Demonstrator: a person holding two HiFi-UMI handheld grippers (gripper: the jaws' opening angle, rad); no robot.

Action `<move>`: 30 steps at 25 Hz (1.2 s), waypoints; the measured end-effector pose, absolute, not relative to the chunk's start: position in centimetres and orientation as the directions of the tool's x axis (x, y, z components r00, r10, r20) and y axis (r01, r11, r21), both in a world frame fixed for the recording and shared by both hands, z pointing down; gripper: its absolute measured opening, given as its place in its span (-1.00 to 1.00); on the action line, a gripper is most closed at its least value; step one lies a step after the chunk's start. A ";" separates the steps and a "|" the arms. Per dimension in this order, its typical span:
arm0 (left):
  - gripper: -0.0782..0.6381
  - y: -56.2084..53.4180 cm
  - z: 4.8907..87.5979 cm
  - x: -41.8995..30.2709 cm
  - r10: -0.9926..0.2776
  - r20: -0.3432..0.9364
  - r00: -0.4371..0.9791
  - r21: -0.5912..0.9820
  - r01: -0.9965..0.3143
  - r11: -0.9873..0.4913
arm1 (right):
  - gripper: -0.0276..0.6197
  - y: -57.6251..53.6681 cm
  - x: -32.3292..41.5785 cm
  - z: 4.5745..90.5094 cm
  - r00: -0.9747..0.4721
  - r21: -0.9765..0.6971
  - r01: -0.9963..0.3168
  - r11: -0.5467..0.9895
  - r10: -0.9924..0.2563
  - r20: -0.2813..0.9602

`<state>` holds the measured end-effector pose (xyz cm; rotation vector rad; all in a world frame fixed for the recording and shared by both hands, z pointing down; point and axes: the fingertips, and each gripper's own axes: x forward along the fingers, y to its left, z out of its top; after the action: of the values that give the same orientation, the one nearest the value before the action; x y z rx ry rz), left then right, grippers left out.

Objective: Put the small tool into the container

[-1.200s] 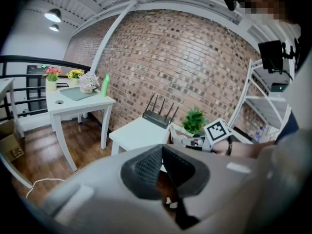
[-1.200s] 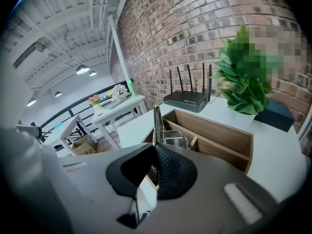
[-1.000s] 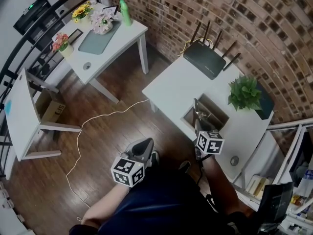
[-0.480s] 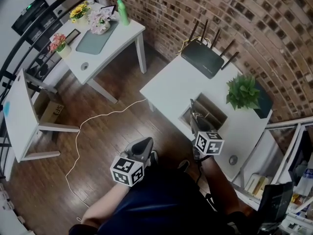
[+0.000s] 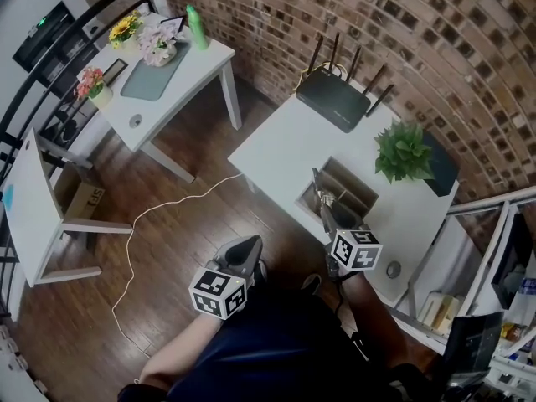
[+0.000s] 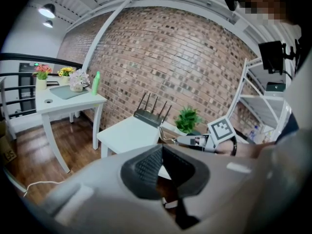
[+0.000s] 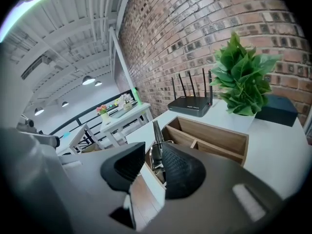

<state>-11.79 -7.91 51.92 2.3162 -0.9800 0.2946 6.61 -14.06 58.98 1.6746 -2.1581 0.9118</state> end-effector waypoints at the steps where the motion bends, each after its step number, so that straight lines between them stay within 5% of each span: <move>1: -0.77 -7.8 51.8 -11.5 -0.574 0.414 0.706 0.442 -0.708 -0.551 | -0.57 -13.8 6.8 58.7 -0.301 -0.320 -0.937 0.136 -0.779 0.550; 30: -0.77 0.4 50.6 3.0 -0.404 0.399 0.823 0.430 -0.557 -0.710 | -0.80 -1.2 16.6 52.0 -0.233 -0.357 -0.930 0.092 -0.898 0.375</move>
<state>3.02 0.38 50.64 2.4565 -0.7067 0.3742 16.56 -1.19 51.97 1.9073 -2.2761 0.8222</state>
